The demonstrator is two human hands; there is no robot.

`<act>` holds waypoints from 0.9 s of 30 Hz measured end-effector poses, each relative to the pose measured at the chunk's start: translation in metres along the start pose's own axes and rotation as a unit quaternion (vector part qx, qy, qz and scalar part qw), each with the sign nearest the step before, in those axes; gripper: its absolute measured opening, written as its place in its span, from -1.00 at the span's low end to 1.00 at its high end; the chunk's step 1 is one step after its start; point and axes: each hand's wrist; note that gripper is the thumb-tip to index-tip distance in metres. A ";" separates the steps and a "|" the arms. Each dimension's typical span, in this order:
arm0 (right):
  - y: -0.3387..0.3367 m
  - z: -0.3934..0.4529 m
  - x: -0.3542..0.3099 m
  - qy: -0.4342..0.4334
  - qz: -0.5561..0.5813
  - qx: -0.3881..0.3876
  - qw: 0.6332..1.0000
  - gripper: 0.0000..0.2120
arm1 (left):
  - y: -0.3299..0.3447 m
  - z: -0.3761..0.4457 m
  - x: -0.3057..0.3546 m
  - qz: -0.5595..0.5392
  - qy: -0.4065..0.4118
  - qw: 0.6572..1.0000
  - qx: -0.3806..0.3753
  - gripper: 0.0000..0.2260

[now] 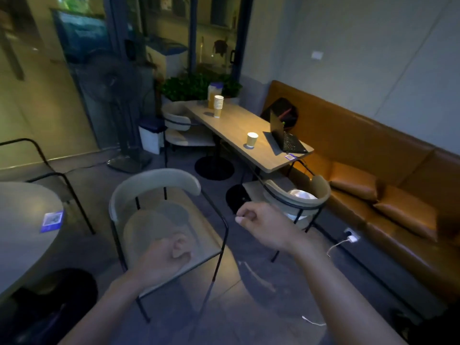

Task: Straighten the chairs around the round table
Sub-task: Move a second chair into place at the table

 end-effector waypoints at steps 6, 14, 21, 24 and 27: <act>-0.003 0.083 0.035 -0.062 0.016 -0.093 0.994 -0.89 | 0.015 0.061 0.005 0.002 -0.071 0.997 0.028 -0.81; -0.027 0.200 0.107 -0.103 0.004 -0.161 0.982 -0.83 | 0.027 0.182 0.005 -0.027 -0.130 0.986 0.102 -0.78; -0.071 0.307 0.175 -0.108 0.006 -0.192 0.975 -0.82 | 0.038 0.315 0.036 -0.034 -0.136 0.981 0.132 -0.95; -0.081 0.349 0.192 -0.122 0.000 -0.217 0.968 -0.81 | 0.043 0.359 0.055 -0.049 -0.151 0.979 0.128 -0.88; -0.084 0.400 0.199 -0.148 -0.001 -0.239 0.960 -0.79 | 0.047 0.398 0.061 -0.061 -0.166 0.976 0.130 -0.90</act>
Point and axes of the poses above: each hand's wrist, its own z-axis towards the middle knuckle, its own y-axis out of the palm, x = y × z, and after that the axes turned 1 degree about -y, right-handed
